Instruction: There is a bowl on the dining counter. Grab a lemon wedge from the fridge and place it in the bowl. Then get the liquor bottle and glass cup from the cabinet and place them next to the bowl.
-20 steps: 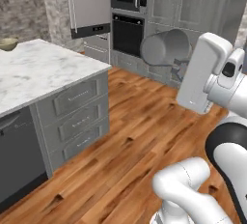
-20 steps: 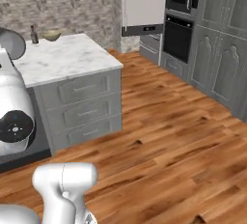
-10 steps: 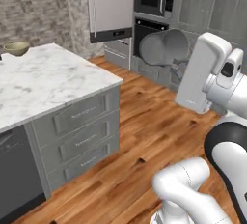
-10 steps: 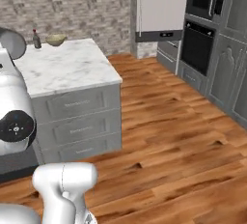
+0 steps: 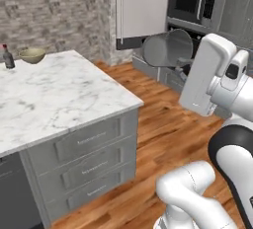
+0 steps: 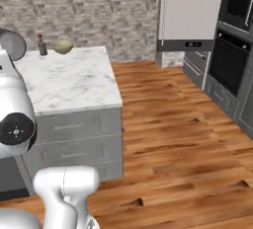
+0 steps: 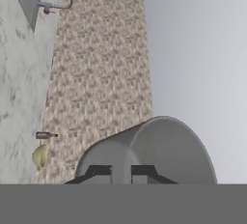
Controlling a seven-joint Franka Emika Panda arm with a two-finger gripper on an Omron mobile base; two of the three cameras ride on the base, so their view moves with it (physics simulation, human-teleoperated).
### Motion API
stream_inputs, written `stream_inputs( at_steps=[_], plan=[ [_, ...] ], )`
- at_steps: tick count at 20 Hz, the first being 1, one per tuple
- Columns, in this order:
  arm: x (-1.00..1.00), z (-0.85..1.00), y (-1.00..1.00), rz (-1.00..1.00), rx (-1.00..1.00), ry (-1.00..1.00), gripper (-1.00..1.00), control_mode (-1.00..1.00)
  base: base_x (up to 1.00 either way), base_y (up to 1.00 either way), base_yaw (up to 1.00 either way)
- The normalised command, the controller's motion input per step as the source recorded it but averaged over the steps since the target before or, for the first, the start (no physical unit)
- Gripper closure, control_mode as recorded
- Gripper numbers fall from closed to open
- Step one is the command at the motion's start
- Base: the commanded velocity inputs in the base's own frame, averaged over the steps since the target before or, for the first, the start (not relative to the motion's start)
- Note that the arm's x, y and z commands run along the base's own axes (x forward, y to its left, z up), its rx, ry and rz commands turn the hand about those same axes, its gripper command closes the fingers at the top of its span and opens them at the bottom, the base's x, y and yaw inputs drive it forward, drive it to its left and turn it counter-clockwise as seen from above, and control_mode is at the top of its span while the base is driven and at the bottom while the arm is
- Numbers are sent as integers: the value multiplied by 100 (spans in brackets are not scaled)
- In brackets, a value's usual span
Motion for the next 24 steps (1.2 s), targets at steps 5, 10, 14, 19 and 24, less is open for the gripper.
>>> stream_inputs(
  at_steps=[5,10,14,19,24],
  plan=[
    [0,0,0,0,0,0,100,100,91,-67,28],
    [0,0,0,0,0,0,100,100,76,-80,24],
    [0,0,0,0,0,0,100,100,75,-74,27],
    [0,0,0,0,0,0,100,100,74,-63,35],
    [0,0,0,0,0,0,100,100,60,-59,41]
  ],
)
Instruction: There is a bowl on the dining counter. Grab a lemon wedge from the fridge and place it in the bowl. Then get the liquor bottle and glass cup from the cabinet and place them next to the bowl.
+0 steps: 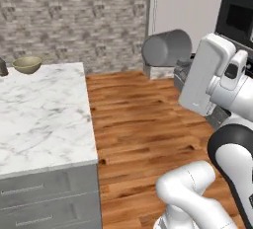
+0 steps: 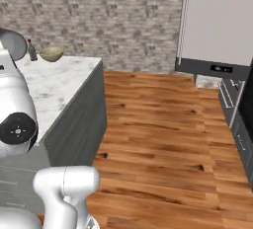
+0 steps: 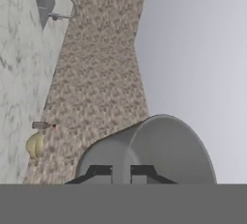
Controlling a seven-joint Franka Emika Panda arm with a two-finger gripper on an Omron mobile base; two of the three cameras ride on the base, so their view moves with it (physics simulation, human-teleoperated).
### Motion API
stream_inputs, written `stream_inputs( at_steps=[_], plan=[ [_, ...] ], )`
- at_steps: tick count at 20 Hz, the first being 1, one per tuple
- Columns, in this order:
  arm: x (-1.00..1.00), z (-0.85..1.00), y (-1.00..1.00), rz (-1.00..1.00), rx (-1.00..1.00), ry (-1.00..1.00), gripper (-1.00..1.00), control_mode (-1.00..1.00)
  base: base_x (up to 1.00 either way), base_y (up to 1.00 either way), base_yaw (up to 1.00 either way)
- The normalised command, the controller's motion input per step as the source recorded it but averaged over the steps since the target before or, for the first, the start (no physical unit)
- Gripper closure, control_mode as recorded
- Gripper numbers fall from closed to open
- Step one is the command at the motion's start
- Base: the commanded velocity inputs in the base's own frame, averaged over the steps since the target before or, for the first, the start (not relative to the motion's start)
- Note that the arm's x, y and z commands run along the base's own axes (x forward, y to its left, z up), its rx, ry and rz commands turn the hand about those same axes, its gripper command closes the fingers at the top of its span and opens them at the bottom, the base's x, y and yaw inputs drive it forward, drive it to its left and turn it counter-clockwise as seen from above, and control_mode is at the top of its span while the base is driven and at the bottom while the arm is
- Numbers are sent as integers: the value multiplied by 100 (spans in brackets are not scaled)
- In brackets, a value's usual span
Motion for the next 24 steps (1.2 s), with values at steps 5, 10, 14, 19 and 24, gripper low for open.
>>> stream_inputs(
  at_steps=[5,10,14,19,24],
  plan=[
    [0,0,0,0,0,0,100,100,49,-59,42],
    [0,0,0,0,0,0,100,100,48,-61,41],
    [0,0,0,0,0,0,100,100,51,-62,41],
    [0,0,0,0,0,0,100,100,52,-60,42],
    [0,0,0,0,0,0,100,100,51,-61,43]
  ],
)
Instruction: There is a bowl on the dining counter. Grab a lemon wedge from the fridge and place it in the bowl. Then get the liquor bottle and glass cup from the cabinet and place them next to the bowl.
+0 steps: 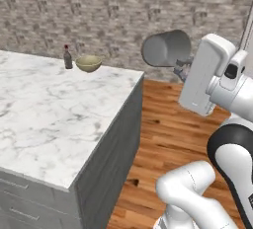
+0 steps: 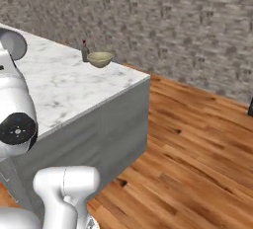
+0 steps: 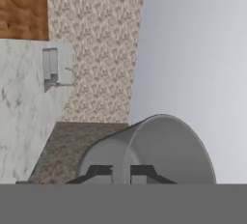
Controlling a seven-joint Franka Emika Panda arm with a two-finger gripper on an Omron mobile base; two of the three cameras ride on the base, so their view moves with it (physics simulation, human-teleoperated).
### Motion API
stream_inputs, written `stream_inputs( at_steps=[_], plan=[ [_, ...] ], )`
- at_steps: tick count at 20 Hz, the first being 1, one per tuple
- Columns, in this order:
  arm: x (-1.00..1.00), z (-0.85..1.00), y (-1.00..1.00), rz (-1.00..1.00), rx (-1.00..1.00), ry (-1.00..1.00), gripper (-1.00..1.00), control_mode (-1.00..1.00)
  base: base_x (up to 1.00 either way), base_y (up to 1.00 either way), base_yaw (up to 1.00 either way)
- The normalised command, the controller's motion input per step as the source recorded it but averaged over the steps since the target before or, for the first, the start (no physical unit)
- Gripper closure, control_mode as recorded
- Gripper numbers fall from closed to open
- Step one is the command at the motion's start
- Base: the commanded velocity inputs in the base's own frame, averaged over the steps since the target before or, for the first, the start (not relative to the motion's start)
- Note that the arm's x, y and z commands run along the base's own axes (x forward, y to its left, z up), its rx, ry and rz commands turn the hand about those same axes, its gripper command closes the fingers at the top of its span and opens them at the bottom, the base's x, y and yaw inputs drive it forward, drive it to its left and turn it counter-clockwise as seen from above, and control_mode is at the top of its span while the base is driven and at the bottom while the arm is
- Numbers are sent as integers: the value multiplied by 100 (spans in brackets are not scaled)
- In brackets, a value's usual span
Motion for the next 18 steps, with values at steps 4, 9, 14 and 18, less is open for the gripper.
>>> stream_inputs(
  at_steps=[4,9,14,18],
  plan=[
    [0,0,0,0,0,0,100,100,49,-62,42],
    [0,0,0,0,0,0,100,100,45,-67,41],
    [0,0,0,0,0,0,100,100,42,-69,41],
    [0,0,0,0,0,0,100,100,38,-69,41]
  ],
)
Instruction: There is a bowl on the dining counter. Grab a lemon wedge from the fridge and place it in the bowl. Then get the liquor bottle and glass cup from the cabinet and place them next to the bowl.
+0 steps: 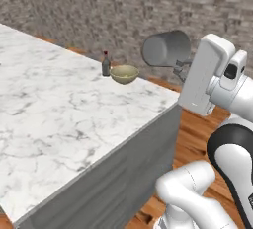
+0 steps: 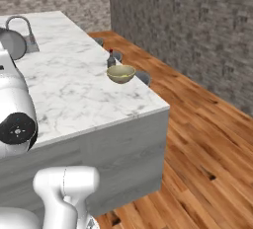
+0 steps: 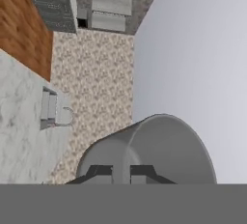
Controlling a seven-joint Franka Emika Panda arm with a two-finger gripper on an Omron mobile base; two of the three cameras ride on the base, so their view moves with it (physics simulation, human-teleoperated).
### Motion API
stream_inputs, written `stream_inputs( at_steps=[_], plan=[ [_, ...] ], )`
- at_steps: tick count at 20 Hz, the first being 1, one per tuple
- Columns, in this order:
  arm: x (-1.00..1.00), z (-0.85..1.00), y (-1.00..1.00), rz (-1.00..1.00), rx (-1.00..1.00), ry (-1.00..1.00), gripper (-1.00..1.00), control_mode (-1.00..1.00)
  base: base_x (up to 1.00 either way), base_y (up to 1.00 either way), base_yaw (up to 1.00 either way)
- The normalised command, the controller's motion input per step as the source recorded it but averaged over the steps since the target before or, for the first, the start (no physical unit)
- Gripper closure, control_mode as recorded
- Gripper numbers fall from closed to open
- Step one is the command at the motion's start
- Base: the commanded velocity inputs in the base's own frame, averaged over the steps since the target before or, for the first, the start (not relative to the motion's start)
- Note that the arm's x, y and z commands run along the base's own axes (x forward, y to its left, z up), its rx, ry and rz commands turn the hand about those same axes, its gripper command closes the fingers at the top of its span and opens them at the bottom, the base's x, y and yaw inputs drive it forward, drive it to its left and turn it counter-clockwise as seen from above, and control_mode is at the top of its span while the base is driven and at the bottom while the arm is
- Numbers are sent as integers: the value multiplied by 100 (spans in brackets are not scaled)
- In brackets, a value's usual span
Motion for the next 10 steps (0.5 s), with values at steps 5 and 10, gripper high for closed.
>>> stream_inputs(
  at_steps=[5,10],
  plan=[
    [0,0,0,0,0,0,100,100,37,-72,38],
    [0,0,0,0,0,0,100,100,47,-69,38]
  ],
)
